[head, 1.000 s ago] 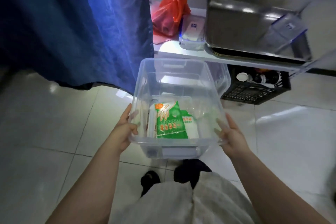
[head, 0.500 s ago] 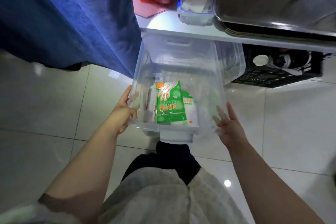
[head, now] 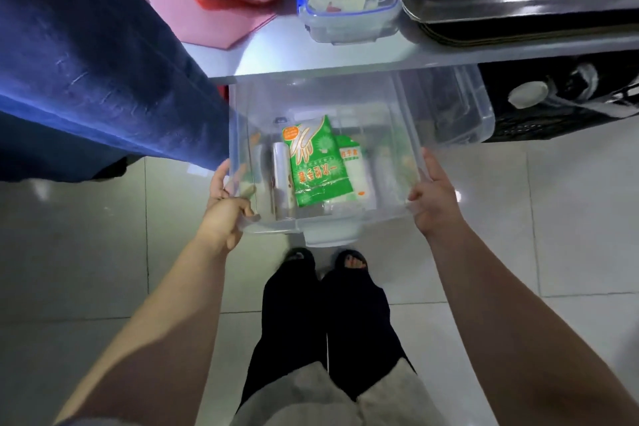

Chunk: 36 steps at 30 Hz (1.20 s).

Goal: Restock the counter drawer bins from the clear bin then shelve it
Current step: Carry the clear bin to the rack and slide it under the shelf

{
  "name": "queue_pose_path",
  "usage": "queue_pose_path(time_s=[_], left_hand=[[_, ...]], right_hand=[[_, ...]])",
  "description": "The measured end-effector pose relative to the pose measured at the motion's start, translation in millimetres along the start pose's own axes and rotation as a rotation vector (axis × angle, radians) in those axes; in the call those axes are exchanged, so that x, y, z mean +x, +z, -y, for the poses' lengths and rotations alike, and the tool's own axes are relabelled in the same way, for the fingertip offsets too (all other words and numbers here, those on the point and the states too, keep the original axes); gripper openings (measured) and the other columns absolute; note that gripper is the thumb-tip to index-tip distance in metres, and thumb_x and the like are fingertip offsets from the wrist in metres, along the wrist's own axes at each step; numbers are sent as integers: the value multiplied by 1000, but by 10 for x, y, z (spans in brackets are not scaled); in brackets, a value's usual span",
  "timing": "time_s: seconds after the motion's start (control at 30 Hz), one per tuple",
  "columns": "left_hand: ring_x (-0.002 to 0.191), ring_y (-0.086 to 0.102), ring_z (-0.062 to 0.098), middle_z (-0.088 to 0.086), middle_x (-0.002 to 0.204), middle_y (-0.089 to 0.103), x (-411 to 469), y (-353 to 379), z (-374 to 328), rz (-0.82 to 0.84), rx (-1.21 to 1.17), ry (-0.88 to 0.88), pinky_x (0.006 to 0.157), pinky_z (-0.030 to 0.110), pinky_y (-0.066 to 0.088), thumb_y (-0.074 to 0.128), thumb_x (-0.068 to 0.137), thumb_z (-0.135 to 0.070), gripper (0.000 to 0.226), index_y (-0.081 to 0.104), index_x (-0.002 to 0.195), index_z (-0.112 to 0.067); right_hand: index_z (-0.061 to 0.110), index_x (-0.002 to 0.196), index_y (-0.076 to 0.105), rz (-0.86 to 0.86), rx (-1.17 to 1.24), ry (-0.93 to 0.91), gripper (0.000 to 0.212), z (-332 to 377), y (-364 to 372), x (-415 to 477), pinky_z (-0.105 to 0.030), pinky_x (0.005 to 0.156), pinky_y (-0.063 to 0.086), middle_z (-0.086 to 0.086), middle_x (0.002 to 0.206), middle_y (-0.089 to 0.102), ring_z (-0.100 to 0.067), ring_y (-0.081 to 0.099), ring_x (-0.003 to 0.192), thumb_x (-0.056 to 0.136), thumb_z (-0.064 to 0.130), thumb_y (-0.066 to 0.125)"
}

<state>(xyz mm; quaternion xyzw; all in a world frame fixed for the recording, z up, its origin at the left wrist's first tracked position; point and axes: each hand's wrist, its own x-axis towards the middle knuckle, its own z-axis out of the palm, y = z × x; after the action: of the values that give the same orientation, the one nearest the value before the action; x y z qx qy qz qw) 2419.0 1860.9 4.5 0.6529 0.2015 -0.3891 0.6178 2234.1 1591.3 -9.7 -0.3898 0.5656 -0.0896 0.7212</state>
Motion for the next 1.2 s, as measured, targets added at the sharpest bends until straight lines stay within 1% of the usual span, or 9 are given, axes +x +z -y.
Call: queue_pose_path(time_s=[0.13,0.23,0.4,0.47,0.57,0.8,0.93,1.1,1.2], left_hand=[[103,58,18,-1,132,54,355,36,239,-129,-141,-1,76,40,41,24,72,24,68,46,114,-25],[83,60,14,-6,124,60,611,52,339,-78,-159,-18,74,35,42,29,74,19,62,55,108,-27],[84,70,14,-4,95,72,966,16,372,80,-358,-56,73,28,57,46,90,-17,26,70,94,-25],[81,71,16,0,89,72,1040,-26,378,64,-482,-93,68,30,58,48,92,-25,28,75,84,-23],[83,73,18,1,89,74,1112,-84,400,82,-539,-103,67,32,58,49,93,-24,32,77,78,-21],[105,67,19,-1,110,72,1333,-43,247,159,-467,-63,93,55,50,48,96,-39,32,77,93,-26],[122,56,27,7,130,62,1409,28,200,200,-437,-63,104,49,43,40,98,-48,45,63,125,-20],[121,57,26,6,134,59,1367,60,182,144,-293,-118,105,43,42,32,95,-60,56,52,135,-25],[120,57,23,3,130,60,1199,88,179,-46,-202,-176,104,43,43,40,92,-63,58,54,132,-24]], right_hand=[[29,134,51,-104,19,-38,94,-299,165,376,-9,62,43,34,106,59,9,55,102,62,-26,30],[27,130,56,-207,42,-68,87,-455,210,645,-10,62,45,34,100,60,15,57,95,64,-25,35],[23,126,60,-245,117,-83,72,-562,288,930,-15,68,53,22,92,73,-3,68,88,72,-22,44],[22,126,60,-196,166,-70,64,-600,282,972,-28,77,57,5,108,72,-17,69,98,78,-17,48],[27,117,62,-149,190,28,45,-732,278,945,-45,81,55,-4,108,69,-28,67,98,86,-5,53],[20,121,57,-71,284,-5,41,-700,432,988,-45,72,56,-10,118,64,-29,66,102,90,-6,52],[17,118,57,-69,319,-39,29,-612,542,984,-50,82,56,-11,119,64,-28,65,106,93,3,55],[17,114,56,-103,303,67,21,-625,525,874,-52,100,45,-12,124,61,-29,59,115,94,17,59],[19,111,55,-103,373,117,20,-622,423,792,-45,96,46,-11,118,61,-28,57,111,92,21,61]])
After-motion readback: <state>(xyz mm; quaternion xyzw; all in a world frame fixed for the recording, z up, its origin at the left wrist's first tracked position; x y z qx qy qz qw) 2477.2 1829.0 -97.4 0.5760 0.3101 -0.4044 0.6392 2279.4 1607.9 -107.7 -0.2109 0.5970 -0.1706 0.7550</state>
